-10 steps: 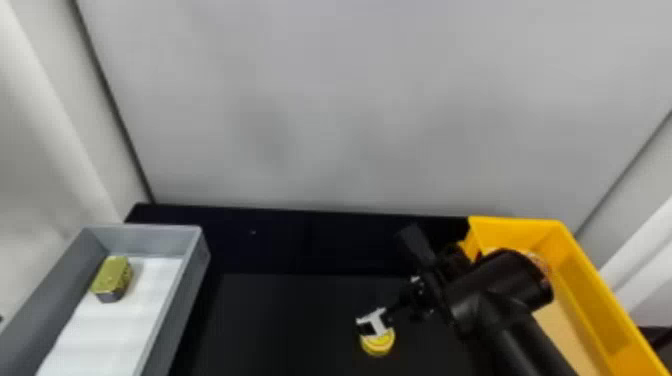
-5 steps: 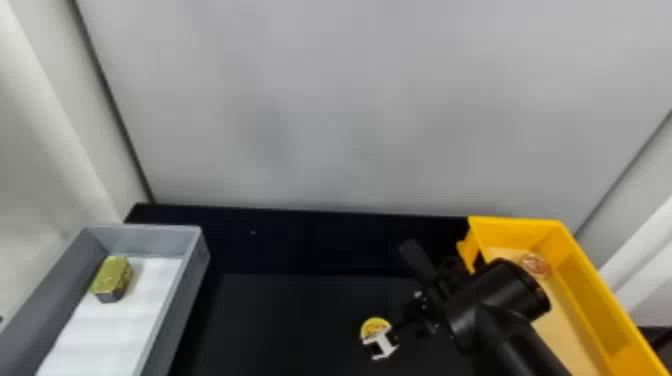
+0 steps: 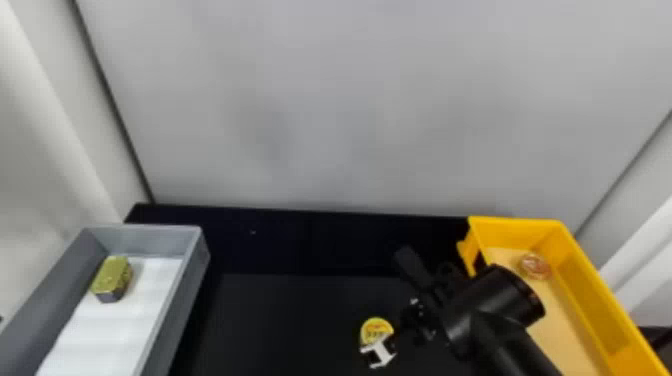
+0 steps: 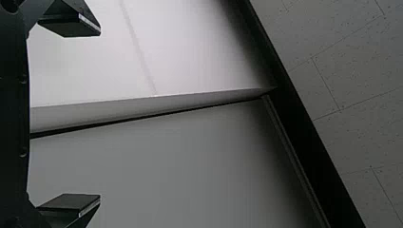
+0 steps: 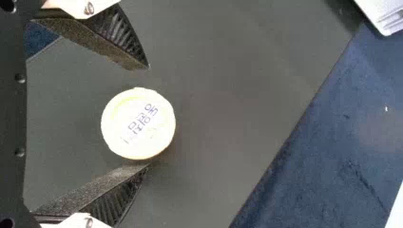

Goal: Pick up the round yellow can and place it in the yellow rectangular box

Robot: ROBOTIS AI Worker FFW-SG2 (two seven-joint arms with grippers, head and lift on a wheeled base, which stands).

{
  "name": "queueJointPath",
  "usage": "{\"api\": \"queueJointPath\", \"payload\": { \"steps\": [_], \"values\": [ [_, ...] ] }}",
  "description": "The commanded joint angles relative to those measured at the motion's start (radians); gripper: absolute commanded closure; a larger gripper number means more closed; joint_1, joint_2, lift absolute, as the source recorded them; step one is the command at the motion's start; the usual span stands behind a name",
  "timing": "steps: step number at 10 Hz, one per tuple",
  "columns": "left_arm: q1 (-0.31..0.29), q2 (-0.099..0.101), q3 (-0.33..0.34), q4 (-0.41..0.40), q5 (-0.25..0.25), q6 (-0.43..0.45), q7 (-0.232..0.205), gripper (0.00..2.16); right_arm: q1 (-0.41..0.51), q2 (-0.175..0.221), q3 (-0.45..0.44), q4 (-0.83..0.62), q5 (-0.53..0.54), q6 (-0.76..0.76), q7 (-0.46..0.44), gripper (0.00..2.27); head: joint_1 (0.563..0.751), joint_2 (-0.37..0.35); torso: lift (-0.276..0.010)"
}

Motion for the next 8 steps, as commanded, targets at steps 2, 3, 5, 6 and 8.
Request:
{"api": "queueJointPath", "payload": {
  "steps": [2, 3, 5, 6, 8],
  "values": [
    [0.004, 0.000, 0.000, 0.000, 0.001, 0.000, -0.001, 0.05, -0.002, -0.002, 0.004, 0.002, 0.007, -0.001, 0.000, 0.09, 0.678, -0.078, -0.009],
    [0.004, 0.000, 0.000, 0.000, 0.001, 0.000, 0.001, 0.05, -0.002, -0.005, 0.011, -0.007, 0.014, 0.007, 0.000, 0.25, 0.678, -0.078, -0.009],
    [0.005, 0.000, 0.000, -0.001, 0.003, 0.000, -0.001, 0.05, 0.001, -0.016, 0.018, -0.060, 0.033, 0.063, -0.003, 0.65, 0.678, -0.078, -0.009],
    [0.005, 0.000, 0.000, -0.001, 0.003, 0.002, -0.001, 0.05, 0.007, -0.025, 0.022, -0.107, 0.040, 0.106, -0.002, 0.66, 0.678, -0.078, -0.009],
    [0.005, 0.002, 0.003, -0.006, 0.003, 0.006, -0.001, 0.05, 0.022, -0.030, 0.014, -0.245, 0.115, 0.234, 0.074, 0.66, 0.678, -0.078, -0.009]
  ]
}}
